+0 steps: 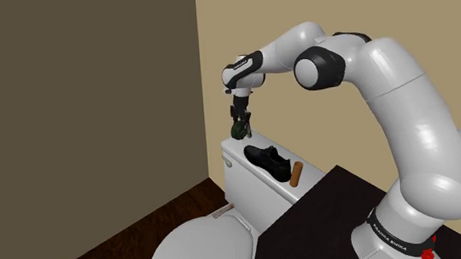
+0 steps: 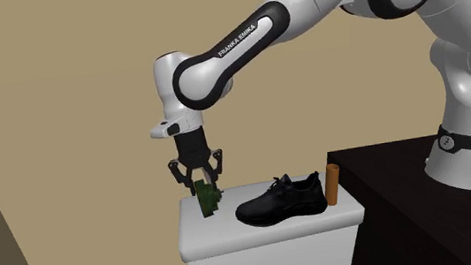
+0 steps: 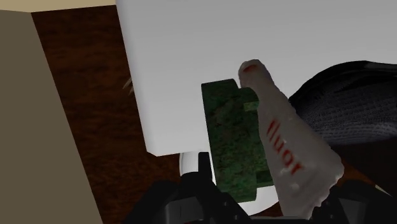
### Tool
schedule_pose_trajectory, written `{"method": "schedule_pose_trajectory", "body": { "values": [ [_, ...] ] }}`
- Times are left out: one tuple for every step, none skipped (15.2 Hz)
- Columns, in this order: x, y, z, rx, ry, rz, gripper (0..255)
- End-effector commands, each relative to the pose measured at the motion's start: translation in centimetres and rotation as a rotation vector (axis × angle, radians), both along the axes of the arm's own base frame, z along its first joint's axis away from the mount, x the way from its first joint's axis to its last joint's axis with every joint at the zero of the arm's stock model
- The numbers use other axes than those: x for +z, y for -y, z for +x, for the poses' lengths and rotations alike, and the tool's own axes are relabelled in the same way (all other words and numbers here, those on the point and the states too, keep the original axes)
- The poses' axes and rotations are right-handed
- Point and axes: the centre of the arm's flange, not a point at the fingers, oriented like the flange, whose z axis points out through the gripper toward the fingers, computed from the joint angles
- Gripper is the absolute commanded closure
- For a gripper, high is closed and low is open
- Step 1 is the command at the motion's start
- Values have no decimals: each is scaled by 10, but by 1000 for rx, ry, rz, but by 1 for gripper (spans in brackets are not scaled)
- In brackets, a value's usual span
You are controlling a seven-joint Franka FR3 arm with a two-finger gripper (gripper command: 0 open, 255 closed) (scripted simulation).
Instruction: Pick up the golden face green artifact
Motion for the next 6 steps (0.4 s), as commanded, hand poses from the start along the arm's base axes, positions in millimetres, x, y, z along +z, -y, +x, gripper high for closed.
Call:
{"method": "schedule_pose_trajectory", "body": {
  "values": [
    [11,0,0,0,0,0,255],
    [17,0,0,0,0,0,255],
    [22,0,0,0,0,0,255],
    [27,0,0,0,0,0,255],
    [28,0,0,0,0,0,255],
    [28,0,0,0,0,0,255]
  ]
}}
